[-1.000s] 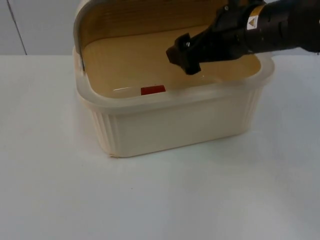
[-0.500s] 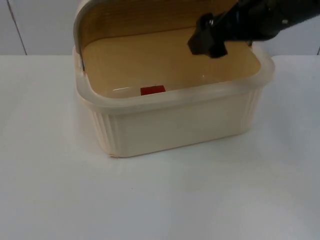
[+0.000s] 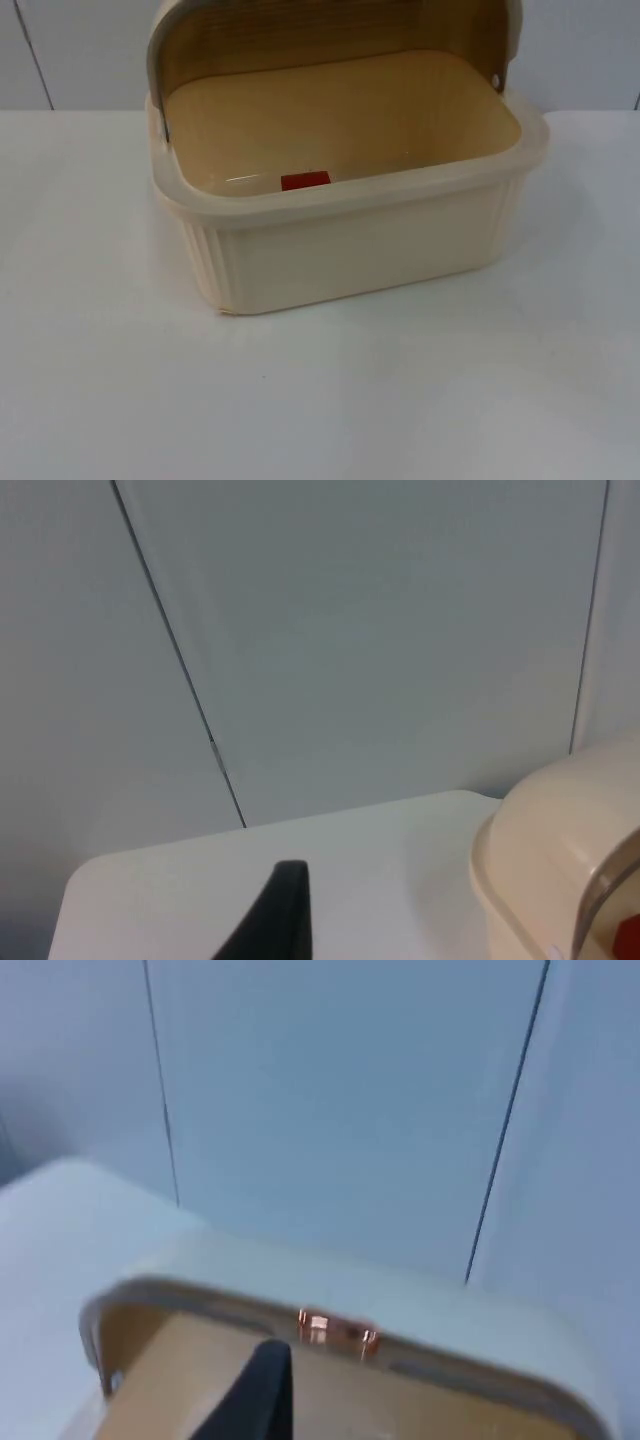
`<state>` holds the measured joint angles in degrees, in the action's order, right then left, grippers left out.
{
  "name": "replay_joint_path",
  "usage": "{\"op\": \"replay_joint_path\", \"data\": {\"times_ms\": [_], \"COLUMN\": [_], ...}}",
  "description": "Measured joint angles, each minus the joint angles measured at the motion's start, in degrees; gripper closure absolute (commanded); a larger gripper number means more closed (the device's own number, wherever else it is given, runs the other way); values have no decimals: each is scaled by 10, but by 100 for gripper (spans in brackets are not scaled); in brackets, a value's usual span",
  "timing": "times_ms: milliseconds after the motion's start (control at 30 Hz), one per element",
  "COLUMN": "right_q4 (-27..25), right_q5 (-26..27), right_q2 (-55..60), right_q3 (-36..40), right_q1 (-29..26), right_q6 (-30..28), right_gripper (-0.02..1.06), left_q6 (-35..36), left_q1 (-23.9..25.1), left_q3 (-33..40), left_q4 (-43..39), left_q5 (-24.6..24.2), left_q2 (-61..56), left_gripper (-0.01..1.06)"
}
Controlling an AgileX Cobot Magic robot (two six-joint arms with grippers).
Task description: Open the box lid with the left hand, place the block into the box with the right hand, then close the box lid with the left hand.
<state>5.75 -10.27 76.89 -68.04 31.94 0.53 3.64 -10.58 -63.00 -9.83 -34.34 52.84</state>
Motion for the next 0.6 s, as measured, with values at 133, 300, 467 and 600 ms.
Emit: {"op": "replay_joint_path", "data": {"times_ms": [133,300,467,600], "right_q4": [0,0,0,30], "right_q5": [-11,-35,-35,-35], "right_q2": [-33,-62,-85,-107], "right_q3": [0,0,0,0], "right_q1": [-5,-101,-199,-263], "right_q6": [1,27,21,16], "right_gripper": [0,0,0,0], "left_q6": [0,0,0,0], "left_q1": [0,0,0,0], "left_q3": [0,0,0,0], "left_q4": [0,0,0,0], "left_q5": [0,0,0,1], "left_q2": [0,0,0,0], "left_gripper": [0,0,0,0]}}
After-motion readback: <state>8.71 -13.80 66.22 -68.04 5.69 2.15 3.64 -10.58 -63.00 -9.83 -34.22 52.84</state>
